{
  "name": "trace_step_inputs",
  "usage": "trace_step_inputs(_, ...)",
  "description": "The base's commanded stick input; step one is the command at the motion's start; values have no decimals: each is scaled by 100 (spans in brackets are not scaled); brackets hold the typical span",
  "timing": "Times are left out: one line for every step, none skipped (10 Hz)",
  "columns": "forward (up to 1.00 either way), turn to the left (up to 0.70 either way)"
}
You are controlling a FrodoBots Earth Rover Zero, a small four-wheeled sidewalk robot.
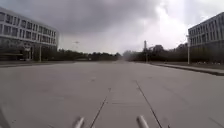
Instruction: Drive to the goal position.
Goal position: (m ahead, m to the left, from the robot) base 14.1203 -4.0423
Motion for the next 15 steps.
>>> trace_step_inputs(70, 0)
trace_step_inputs(70, 0)
trace_step_inputs(70, 0)
trace_step_inputs(70, 0)
trace_step_inputs(70, 0)
trace_step_inputs(70, 0)
trace_step_inputs(70, 0)
trace_step_inputs(70, 0)
trace_step_inputs(70, 0)
trace_step_inputs(70, 0)
trace_step_inputs(70, 0)
trace_step_inputs(70, 0)
trace_step_inputs(70, 0)
trace_step_inputs(70, 0)
trace_step_inputs(70, 0)
